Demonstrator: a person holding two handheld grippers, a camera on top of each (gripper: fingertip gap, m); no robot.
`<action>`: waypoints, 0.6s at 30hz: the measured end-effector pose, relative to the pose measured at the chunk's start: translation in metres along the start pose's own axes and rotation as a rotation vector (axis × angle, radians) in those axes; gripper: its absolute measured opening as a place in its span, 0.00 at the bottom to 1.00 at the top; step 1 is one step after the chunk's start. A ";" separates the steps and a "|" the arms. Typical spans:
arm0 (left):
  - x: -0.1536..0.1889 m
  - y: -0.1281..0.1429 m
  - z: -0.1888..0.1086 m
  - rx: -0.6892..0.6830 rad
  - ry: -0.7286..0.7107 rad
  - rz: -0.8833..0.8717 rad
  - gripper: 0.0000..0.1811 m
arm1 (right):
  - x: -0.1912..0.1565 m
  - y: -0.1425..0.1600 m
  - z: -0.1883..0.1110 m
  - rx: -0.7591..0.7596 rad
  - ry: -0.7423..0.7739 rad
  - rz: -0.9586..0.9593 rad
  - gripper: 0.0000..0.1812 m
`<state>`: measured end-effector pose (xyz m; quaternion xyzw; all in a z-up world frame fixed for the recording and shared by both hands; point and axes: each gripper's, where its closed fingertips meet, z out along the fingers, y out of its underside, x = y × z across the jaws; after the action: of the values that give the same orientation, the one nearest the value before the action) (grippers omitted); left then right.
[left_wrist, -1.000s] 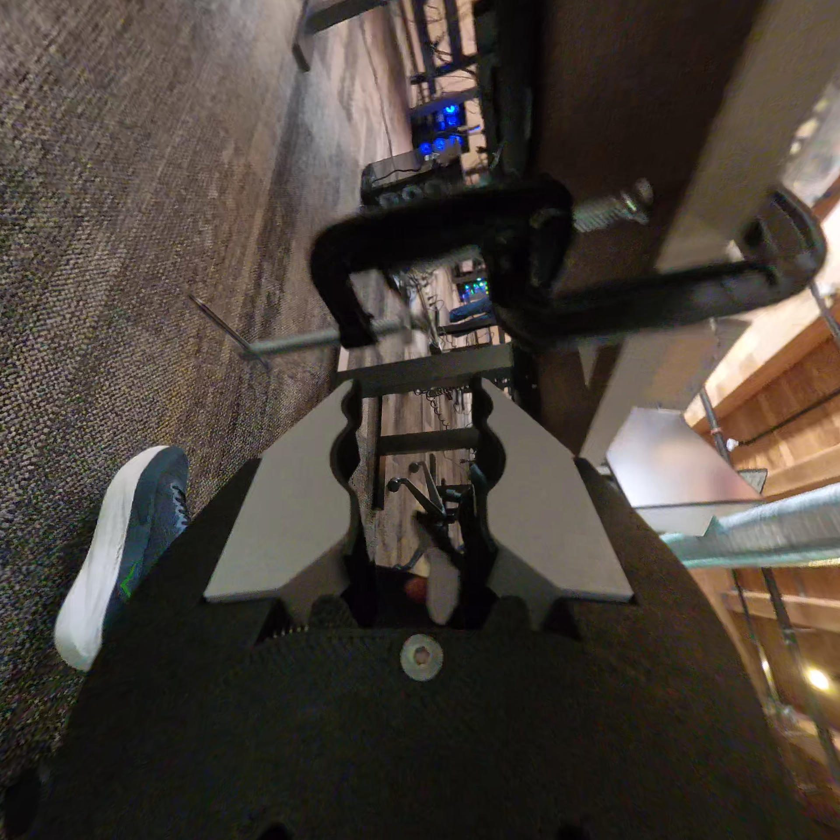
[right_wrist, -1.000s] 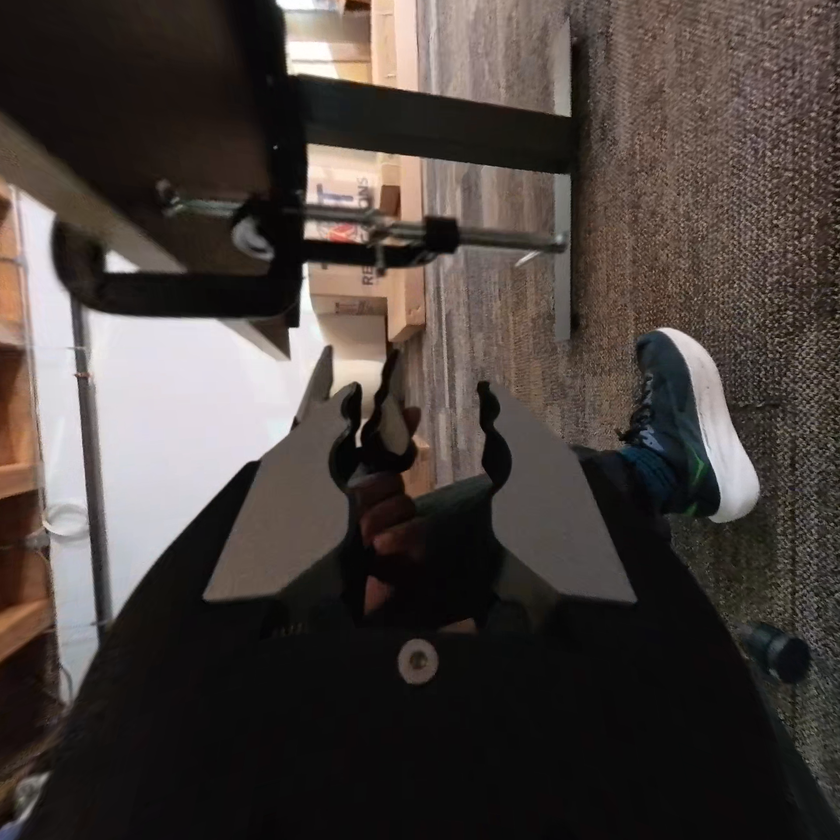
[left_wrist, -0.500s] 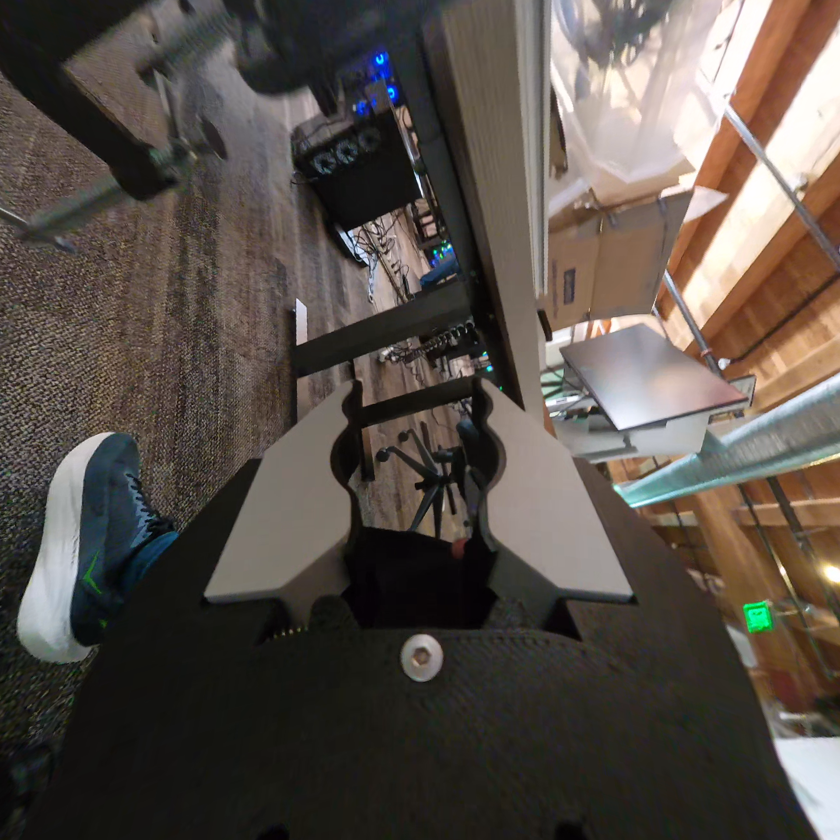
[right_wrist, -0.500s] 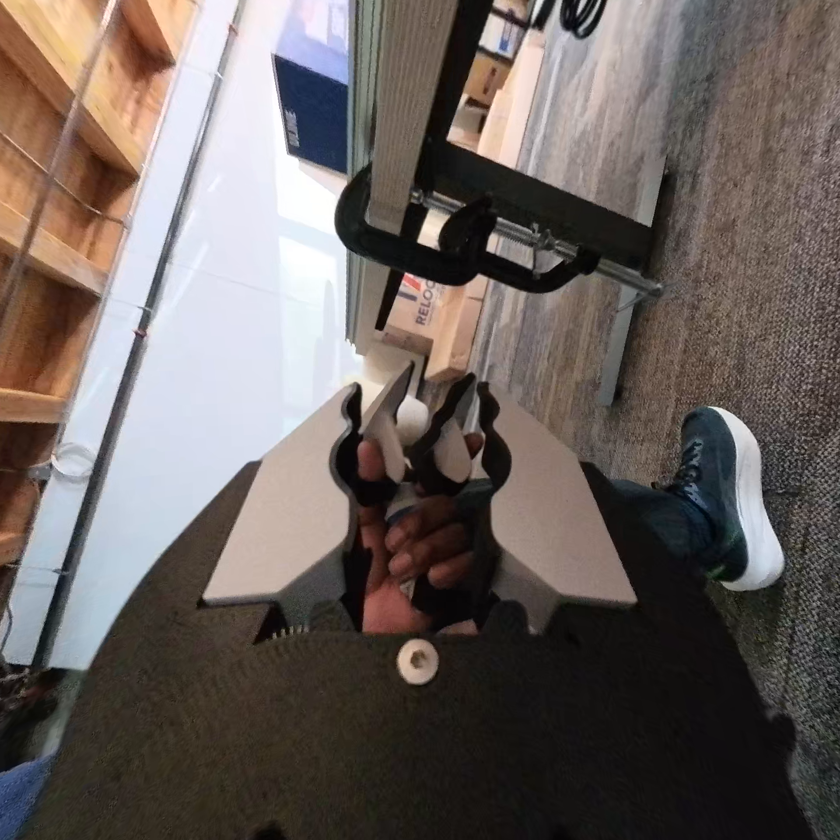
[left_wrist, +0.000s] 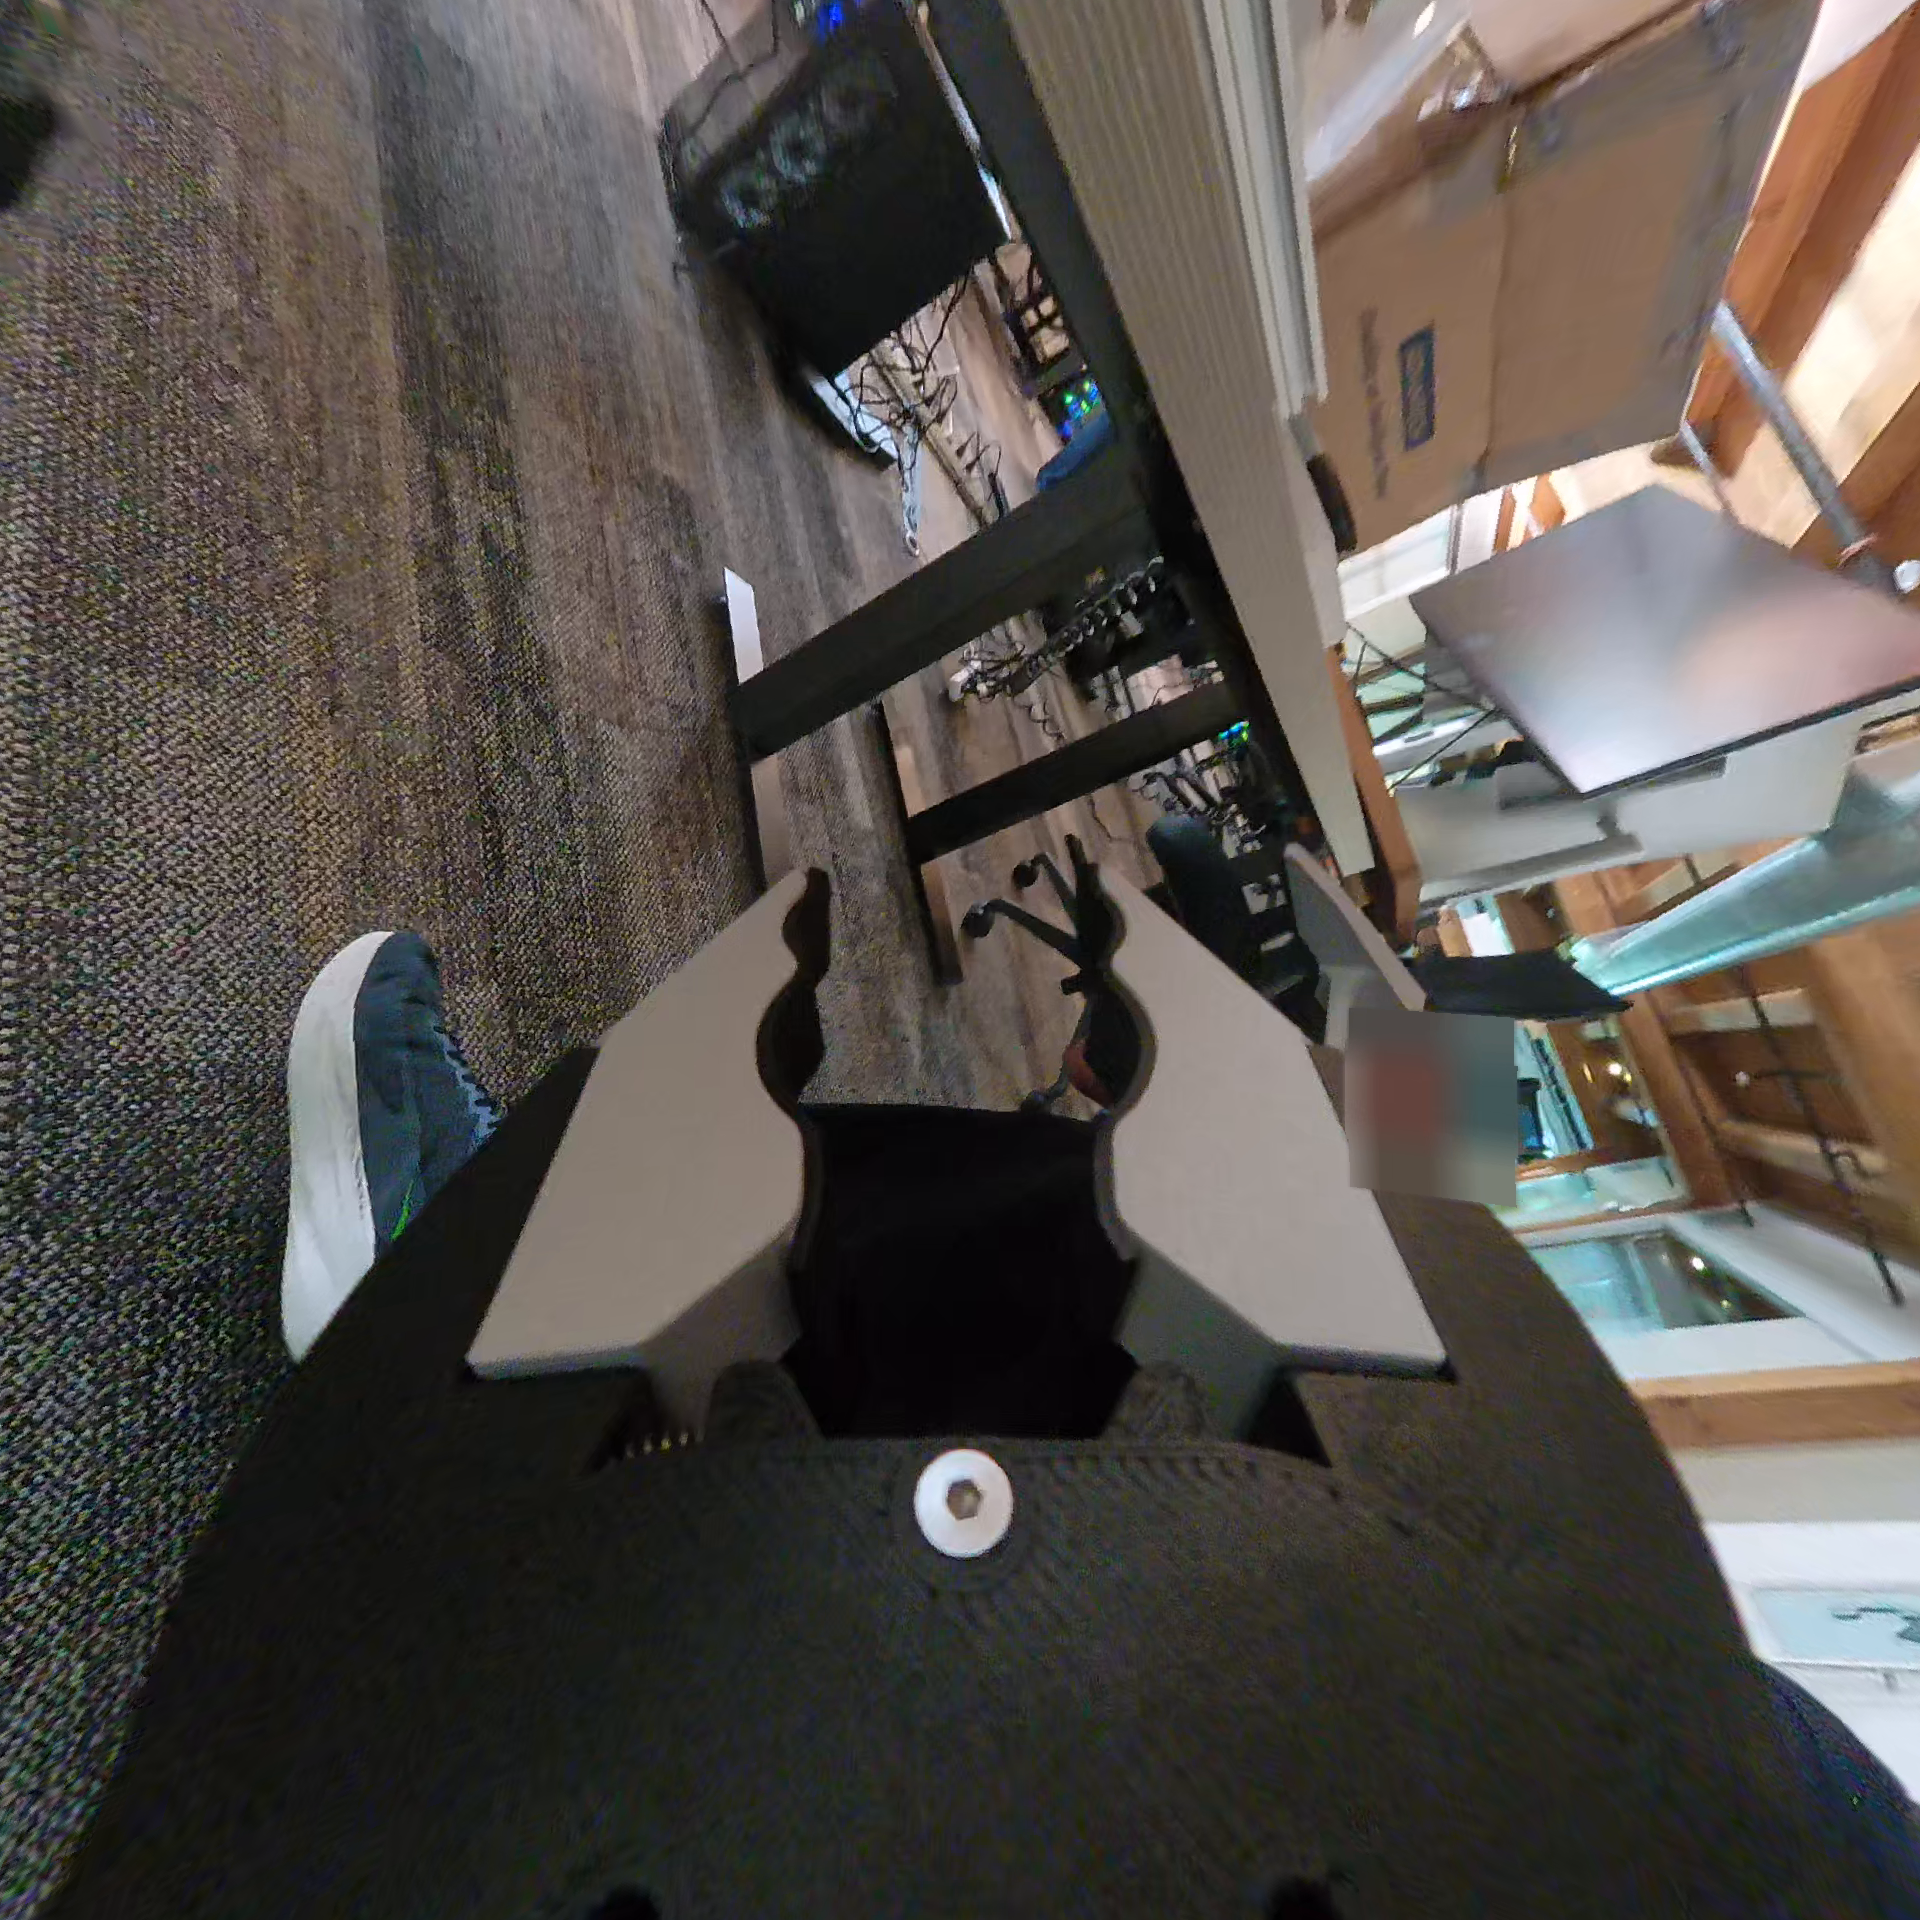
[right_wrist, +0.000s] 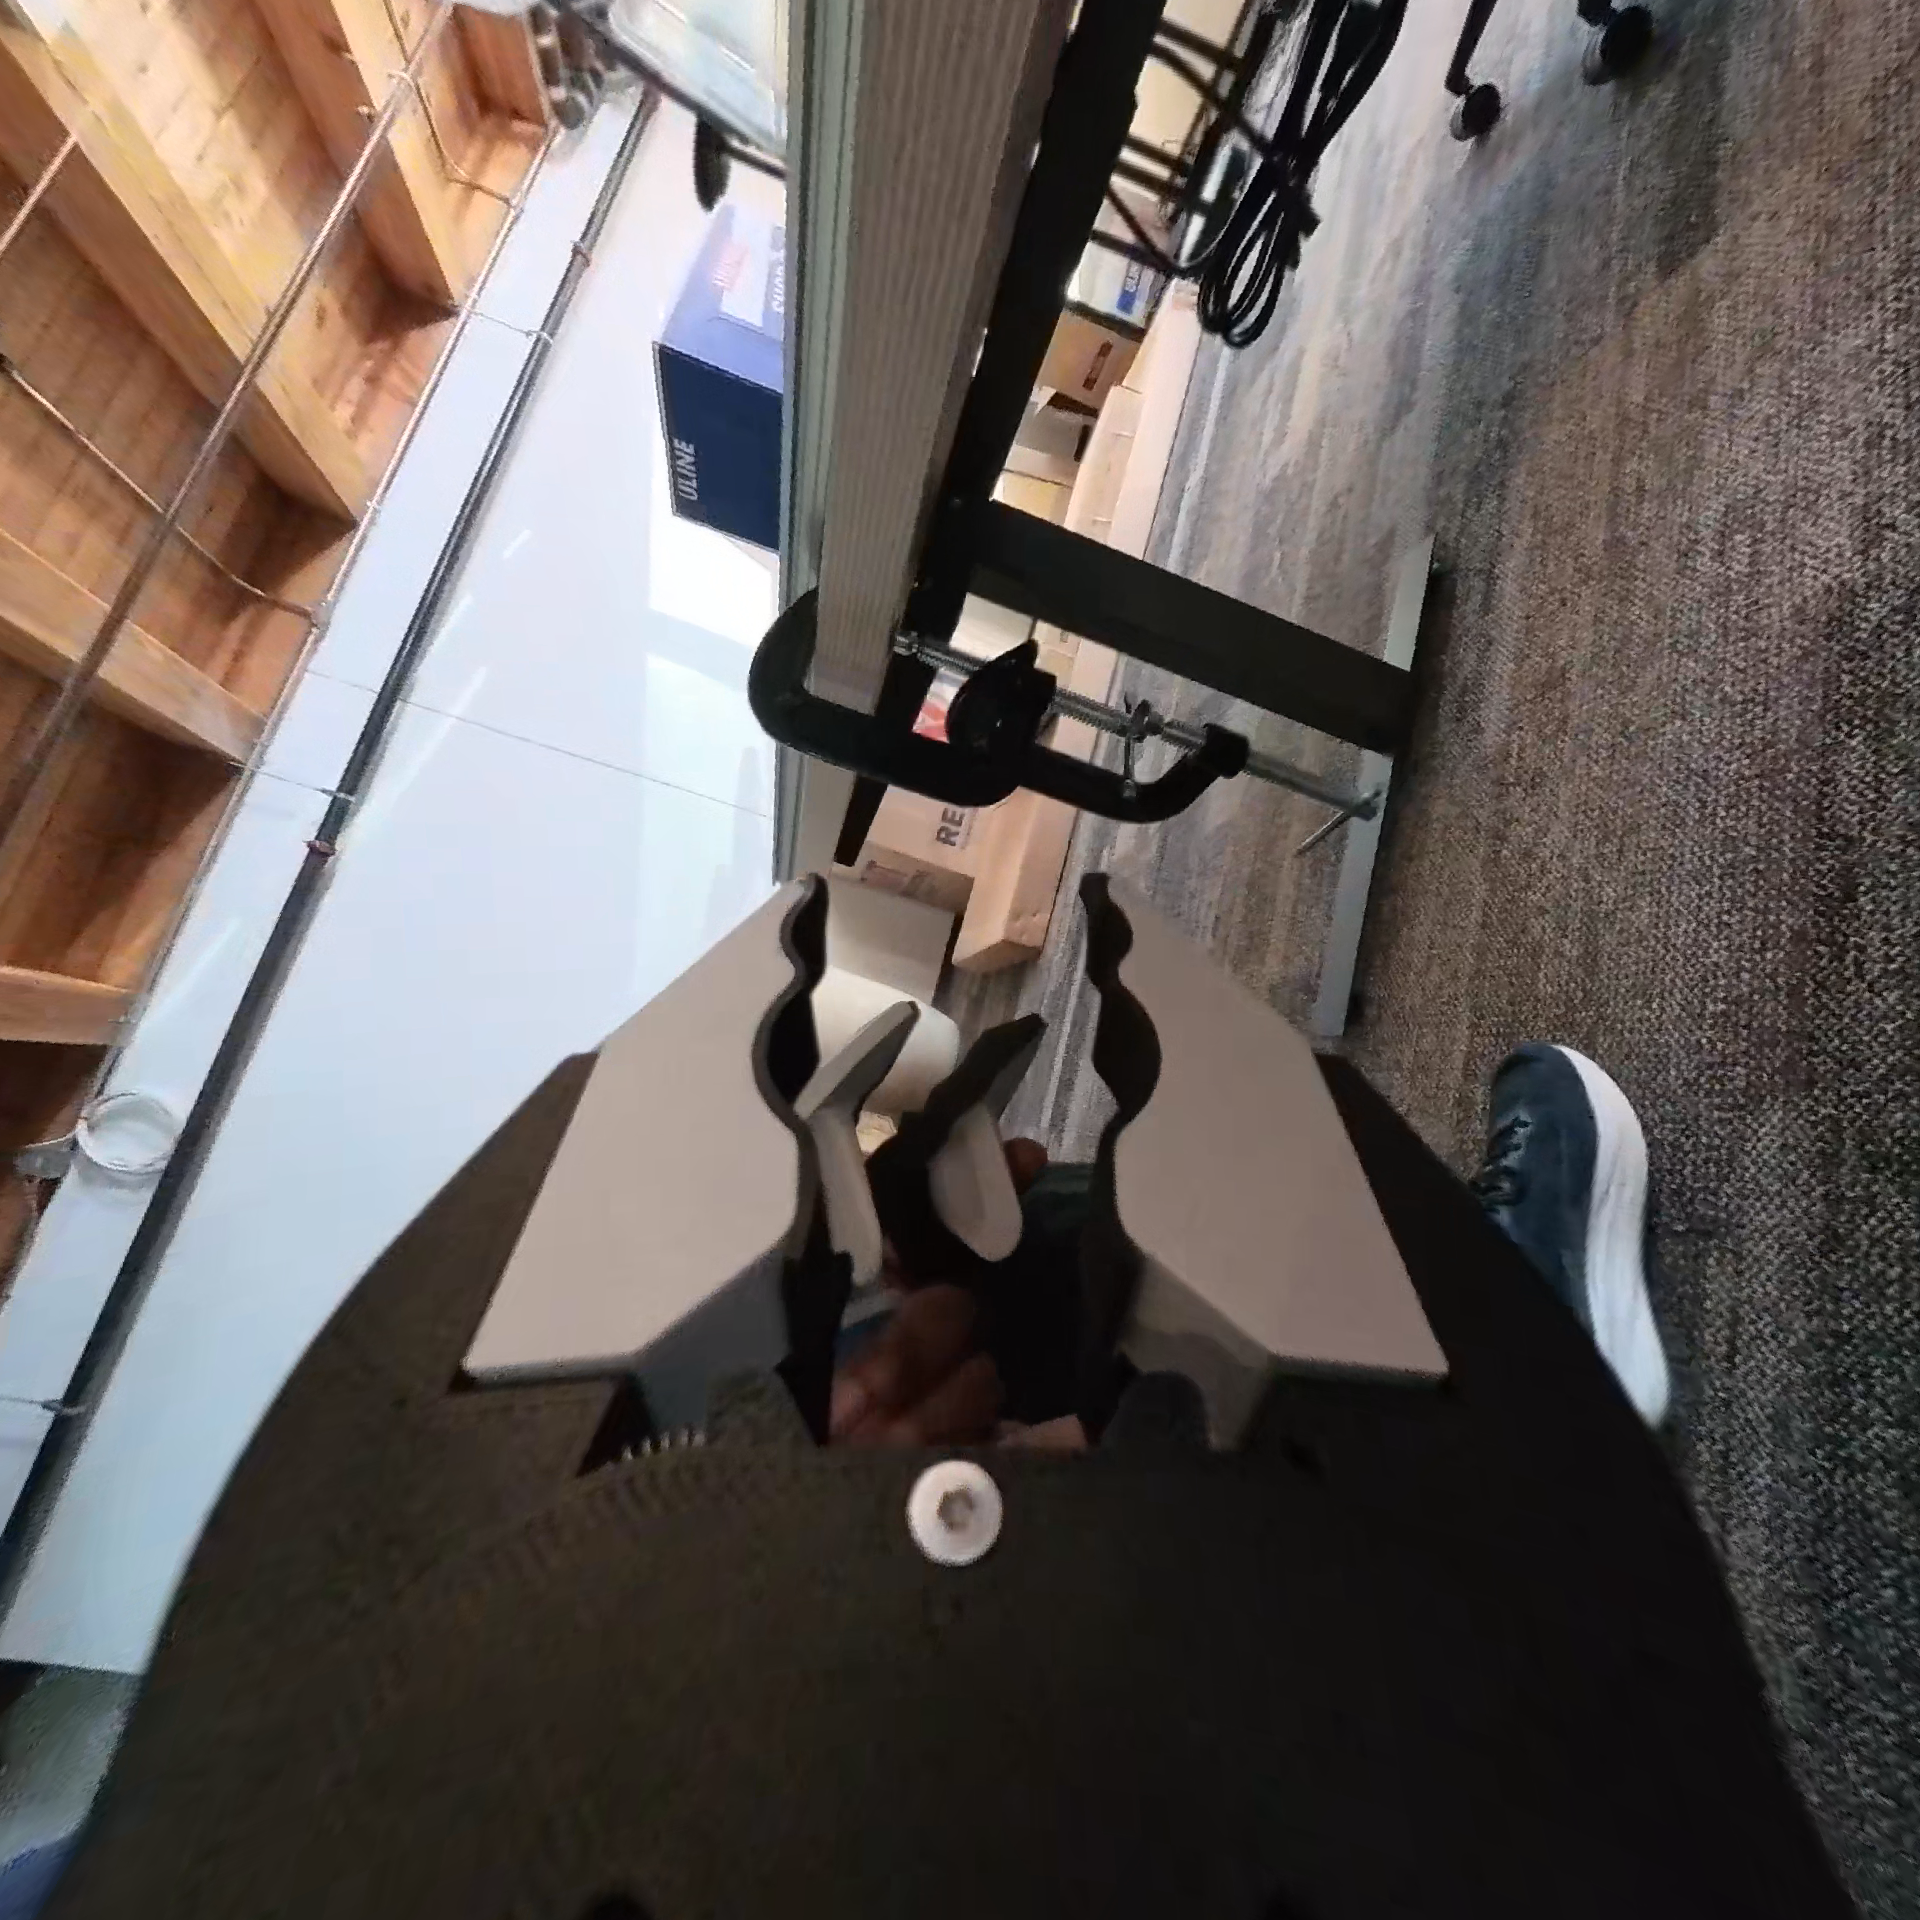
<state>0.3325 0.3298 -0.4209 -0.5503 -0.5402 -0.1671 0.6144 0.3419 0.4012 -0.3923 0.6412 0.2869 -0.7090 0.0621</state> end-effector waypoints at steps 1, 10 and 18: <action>0.003 0.002 0.004 -0.005 0.001 0.002 0.34 | 0.002 -0.001 -0.001 -0.003 0.004 -0.003 0.27; 0.028 -0.011 0.018 0.017 0.054 0.011 0.34 | 0.018 -0.021 0.007 0.017 0.028 0.031 0.27; -0.001 -0.068 -0.025 0.162 0.019 -0.046 0.34 | 0.042 0.000 0.043 -0.120 0.099 -0.034 0.27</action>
<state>0.2898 0.2850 -0.3833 -0.4846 -0.5584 -0.1419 0.6582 0.2975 0.3925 -0.4319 0.6658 0.3424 -0.6588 0.0738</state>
